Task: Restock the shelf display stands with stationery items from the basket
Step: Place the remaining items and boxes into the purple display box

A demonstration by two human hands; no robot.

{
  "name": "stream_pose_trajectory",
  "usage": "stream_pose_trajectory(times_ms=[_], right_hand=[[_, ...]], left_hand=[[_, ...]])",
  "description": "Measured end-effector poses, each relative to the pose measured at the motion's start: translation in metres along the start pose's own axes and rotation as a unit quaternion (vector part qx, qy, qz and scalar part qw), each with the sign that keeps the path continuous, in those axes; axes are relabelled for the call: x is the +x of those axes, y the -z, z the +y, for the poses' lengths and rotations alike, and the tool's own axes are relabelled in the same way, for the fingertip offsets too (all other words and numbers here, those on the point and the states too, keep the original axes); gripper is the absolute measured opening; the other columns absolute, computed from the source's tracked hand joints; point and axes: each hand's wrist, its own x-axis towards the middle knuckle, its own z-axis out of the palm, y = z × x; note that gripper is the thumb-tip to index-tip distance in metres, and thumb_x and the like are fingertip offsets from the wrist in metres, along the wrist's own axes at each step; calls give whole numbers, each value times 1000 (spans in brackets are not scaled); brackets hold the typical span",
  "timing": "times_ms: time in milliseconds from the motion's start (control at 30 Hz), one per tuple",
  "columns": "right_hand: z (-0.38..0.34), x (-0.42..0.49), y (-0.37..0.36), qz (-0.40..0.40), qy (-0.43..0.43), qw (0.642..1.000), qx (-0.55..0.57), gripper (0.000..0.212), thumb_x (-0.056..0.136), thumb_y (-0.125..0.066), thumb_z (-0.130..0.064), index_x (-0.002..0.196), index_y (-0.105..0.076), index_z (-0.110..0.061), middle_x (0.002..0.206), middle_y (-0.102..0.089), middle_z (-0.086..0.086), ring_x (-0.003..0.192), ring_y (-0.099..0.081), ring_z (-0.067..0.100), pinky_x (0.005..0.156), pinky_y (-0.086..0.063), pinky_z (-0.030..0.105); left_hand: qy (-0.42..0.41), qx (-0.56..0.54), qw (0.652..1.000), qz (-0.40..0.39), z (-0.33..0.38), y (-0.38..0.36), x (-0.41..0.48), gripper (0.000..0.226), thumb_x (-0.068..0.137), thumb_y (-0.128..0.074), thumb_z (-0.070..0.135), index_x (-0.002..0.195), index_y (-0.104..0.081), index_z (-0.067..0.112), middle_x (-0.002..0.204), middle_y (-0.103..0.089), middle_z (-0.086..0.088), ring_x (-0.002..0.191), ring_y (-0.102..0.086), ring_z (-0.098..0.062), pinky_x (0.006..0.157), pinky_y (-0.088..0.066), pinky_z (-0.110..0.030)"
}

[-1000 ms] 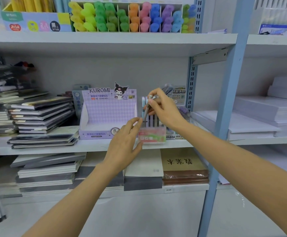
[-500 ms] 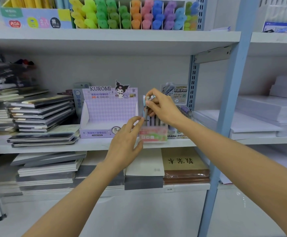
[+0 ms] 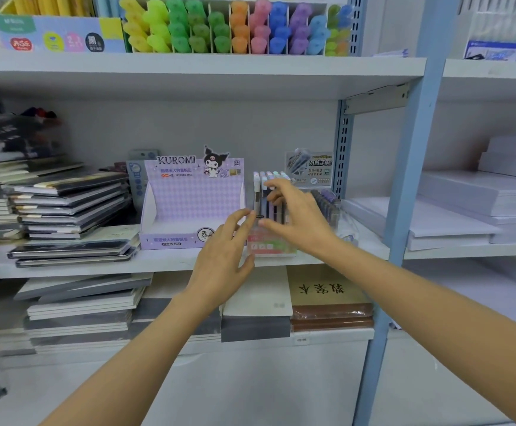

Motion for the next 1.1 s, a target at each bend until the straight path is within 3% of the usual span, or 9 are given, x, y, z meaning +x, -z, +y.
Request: stream_pose_trajectory(times_ms=[67, 133, 267, 467, 567, 667, 800, 1000, 1100], right_hand=[[4, -12, -5, -7, 17, 998, -64, 55, 79, -75, -35, 126, -52, -22, 120, -56, -5, 116, -50, 14, 102, -27, 33], [8, -19, -10, -18, 28, 995, -99, 51, 78, -76, -26, 124, -55, -21, 122, -55, -4, 119, -46, 16, 106, -20, 31], [14, -12, -15, -20, 20, 995, -94, 48, 80, -75, -18, 124, -55, -19, 124, -55, -3, 121, -44, 17, 109, -16, 30], [22, 0, -22, -40, -14, 996, -82, 50, 81, -74, -18, 127, -52, -20, 130, -52, -1, 128, -40, 18, 112, -14, 31], [14, -6, -26, 31, 13, 997, -67, 52, 81, -72, -17, 129, -52, -16, 130, -51, 1, 127, -41, 18, 110, -22, 34], [0, -31, -36, 93, 100, 991, 9, 34, 86, -65, -16, 119, -57, -11, 116, -57, 1, 108, -52, 13, 94, -35, 26], [-12, -99, -78, -3, 75, 985, 155, 12, 90, -60, -14, 102, -62, -13, 93, -59, -8, 79, -53, 7, 71, -46, 24], [20, -223, -170, -240, -127, 945, 183, 11, 93, -59, -16, 100, -66, -12, 92, -69, -3, 76, -60, 12, 72, -51, 33], [40, -280, -212, -341, -206, 901, 172, 14, 94, -57, -20, 105, -65, -15, 97, -69, -1, 81, -62, 15, 78, -52, 37]], left_hand=[[3, 24, 1000, -2, 0, -4, -2, 80, 87, -64, 18, 154, -21, 16, 158, -21, -5, 128, -42, -27, 103, -40, -42], [28, 72, 997, -18, -1, -11, -4, 87, 88, -63, 22, 155, -9, 18, 161, -9, -9, 143, -22, -29, 118, -15, -49], [93, 107, 989, -50, -9, -21, -7, 86, 93, -56, 33, 154, -1, 10, 161, -10, -7, 150, -1, -26, 120, 6, -45], [79, 79, 991, -74, -17, -22, -11, 72, 92, -58, 26, 151, -21, 8, 157, -25, -9, 147, -15, -26, 121, -6, -37], [61, 49, 996, -33, -14, -21, -17, 65, 89, -63, 17, 146, -36, 6, 155, -29, -13, 144, -23, -32, 117, -18, -42], [46, 14, 997, 66, -10, -31, -37, 48, 82, -67, 6, 129, -55, 5, 136, -48, -17, 124, -45, -34, 102, -38, -43], [70, -23, 992, 107, -3, -73, -100, 29, 75, -60, -2, 104, -62, 6, 107, -58, -12, 95, -49, -25, 79, -41, -34], [172, -64, 977, -107, 0, -157, -231, 34, 65, -73, -13, 92, -65, 4, 97, -59, -13, 79, -58, -33, 63, -51, -42], [232, -64, 935, -261, -6, -192, -293, 35, 81, -68, 3, 115, -63, 11, 130, -54, -13, 116, -54, -34, 92, -46, -43]])
